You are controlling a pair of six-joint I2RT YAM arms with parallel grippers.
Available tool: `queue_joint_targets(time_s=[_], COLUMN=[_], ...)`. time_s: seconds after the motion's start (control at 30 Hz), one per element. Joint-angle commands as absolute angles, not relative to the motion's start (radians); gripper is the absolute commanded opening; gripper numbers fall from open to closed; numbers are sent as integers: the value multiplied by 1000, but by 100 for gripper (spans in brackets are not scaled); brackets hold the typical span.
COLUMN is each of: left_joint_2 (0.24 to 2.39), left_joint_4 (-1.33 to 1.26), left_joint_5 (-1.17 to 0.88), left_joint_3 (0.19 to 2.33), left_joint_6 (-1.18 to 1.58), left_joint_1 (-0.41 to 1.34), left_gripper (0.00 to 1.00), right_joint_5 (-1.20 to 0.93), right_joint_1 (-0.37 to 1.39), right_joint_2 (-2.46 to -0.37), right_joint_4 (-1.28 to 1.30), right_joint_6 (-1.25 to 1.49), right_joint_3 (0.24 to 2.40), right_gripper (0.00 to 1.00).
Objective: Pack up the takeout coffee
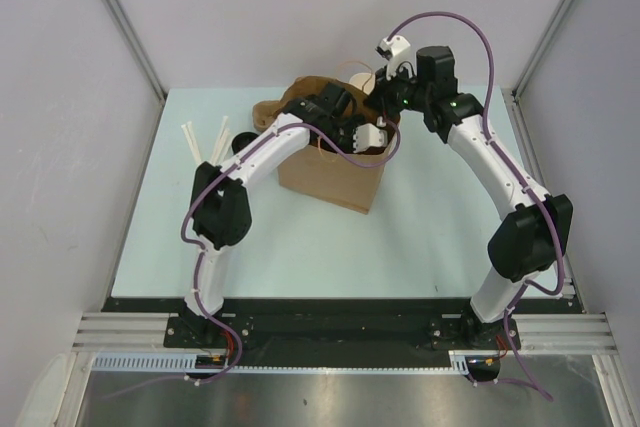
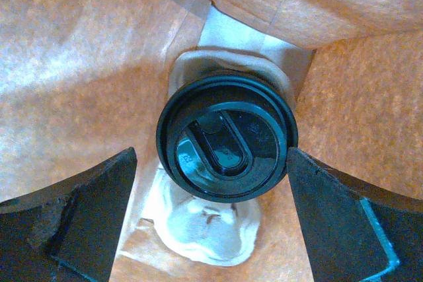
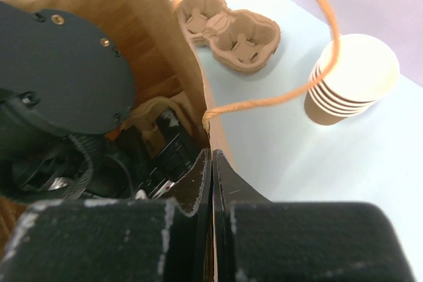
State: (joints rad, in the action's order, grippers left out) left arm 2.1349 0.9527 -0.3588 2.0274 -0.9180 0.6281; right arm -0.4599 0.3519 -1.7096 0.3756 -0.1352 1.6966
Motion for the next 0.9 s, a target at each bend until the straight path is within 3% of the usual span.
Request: queue_joint_targets(time_s=[0.0,0.87], left_joint_2=[2039,1901], left_joint_4=[923,888], left_joint_5=[-394,-399], left_joint_3=[2043,2006], left_joint_6=[-925,-913], left_joint_1=[630,627], left_gripper=[100,100], right_joint_5=[-446,-526], right_joint_1=[351,333], right_joint_2=[-1726,-1713], right_joint_4=[345,318], right_joint_6=[-163,-161], right_joint_3=[1712,1689], right_gripper=[0,0])
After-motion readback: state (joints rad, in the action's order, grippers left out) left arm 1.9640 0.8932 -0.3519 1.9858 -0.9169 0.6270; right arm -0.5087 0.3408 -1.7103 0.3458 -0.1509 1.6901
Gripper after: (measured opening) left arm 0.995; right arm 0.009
